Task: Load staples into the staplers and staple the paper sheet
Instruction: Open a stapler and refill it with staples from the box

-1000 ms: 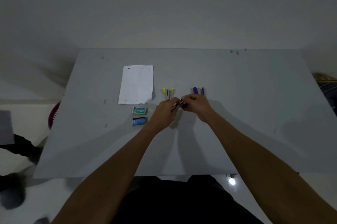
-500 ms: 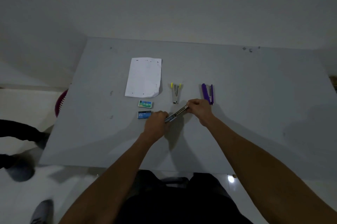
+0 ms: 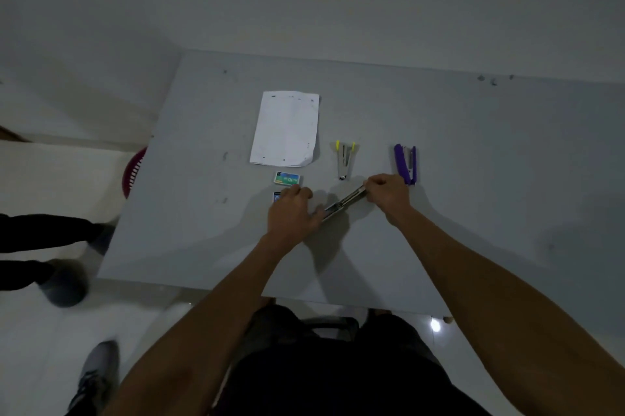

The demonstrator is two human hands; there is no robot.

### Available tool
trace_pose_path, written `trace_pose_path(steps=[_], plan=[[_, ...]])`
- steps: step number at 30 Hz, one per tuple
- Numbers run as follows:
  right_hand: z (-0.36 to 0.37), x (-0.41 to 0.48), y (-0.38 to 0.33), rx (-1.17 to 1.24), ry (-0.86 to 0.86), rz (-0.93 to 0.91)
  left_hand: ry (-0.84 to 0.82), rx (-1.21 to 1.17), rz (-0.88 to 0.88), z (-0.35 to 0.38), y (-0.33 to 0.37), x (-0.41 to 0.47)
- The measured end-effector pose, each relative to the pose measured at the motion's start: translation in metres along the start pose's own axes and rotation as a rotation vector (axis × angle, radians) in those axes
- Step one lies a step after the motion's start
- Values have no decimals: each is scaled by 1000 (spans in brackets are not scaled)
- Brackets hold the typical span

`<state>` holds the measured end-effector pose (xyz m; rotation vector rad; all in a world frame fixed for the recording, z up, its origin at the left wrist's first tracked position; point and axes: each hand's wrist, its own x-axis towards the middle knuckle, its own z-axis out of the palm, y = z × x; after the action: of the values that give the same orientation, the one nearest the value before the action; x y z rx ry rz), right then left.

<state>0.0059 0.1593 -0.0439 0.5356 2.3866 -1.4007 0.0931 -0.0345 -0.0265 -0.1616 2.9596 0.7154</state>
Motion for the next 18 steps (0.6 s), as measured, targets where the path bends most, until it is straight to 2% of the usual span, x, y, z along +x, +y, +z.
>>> trace_pose_path(steps=[2,8,18], plan=[[-5,-4,-6,-26,19,-12,20,61,-22,-9,-14,1],[-12,-8,-23,-77,84,-47,-116,241,-120,-19,-43,5],[-3,-9,-38,-59,33,-130,-155,160,-116,-21,-33,15]])
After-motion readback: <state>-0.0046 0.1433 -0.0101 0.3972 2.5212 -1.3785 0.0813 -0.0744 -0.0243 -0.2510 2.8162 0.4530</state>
